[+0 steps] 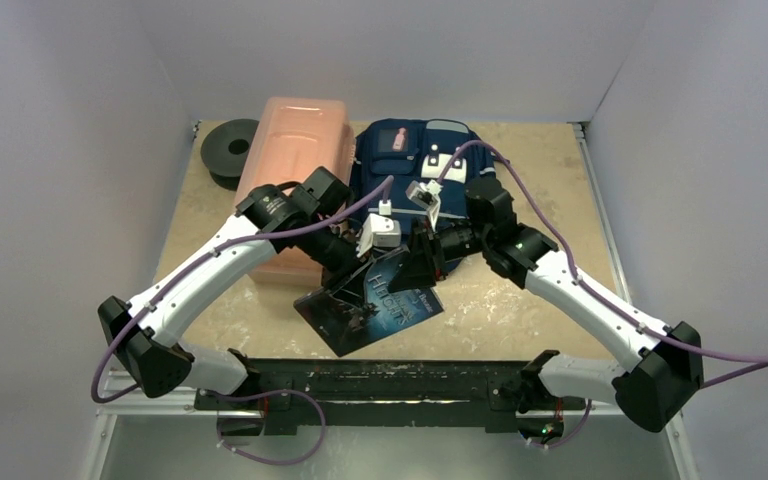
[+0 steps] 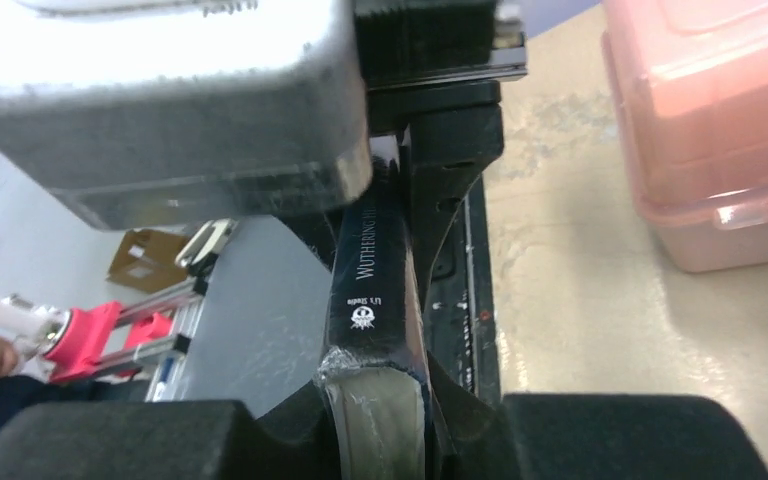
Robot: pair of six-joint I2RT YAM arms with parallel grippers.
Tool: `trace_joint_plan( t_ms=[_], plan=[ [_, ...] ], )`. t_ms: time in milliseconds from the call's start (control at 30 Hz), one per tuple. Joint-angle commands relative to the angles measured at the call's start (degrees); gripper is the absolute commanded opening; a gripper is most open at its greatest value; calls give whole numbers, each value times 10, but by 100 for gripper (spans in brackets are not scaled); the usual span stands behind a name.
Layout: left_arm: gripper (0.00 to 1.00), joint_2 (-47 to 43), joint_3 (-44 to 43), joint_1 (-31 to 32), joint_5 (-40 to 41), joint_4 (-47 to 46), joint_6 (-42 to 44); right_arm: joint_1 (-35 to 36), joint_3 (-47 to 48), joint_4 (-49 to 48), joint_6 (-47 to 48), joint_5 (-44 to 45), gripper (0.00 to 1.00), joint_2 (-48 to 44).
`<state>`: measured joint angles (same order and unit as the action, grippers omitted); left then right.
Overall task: Pack the student bag
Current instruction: Pick up the book from the center of the board, then place the book in the student bag.
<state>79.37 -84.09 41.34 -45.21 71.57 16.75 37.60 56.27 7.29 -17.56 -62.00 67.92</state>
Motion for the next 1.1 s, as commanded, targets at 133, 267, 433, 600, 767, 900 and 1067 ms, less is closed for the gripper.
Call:
trace_joint_plan(
  t_ms=[133,267,433,600,767,900,1067],
  plan=[
    [67,-135,77,-40,356,-353,-216,-193,-40,109,-97,210,0,-86],
    [84,-142,118,-39,413,-462,-239,-237,17,253,-115,456,0,-149],
    [81,-15,85,22,420,-505,-181,-238,90,352,-174,762,0,-266],
    [81,141,26,94,486,-518,-97,-238,125,468,-201,996,0,-283],
    [81,267,-67,114,486,-467,-64,-238,109,471,-181,995,0,-311],
    [80,324,-113,127,479,-449,-63,-238,76,461,-189,934,0,-331],
    [75,379,-156,151,547,-436,-72,-238,44,469,-217,886,0,-340]
  ],
)
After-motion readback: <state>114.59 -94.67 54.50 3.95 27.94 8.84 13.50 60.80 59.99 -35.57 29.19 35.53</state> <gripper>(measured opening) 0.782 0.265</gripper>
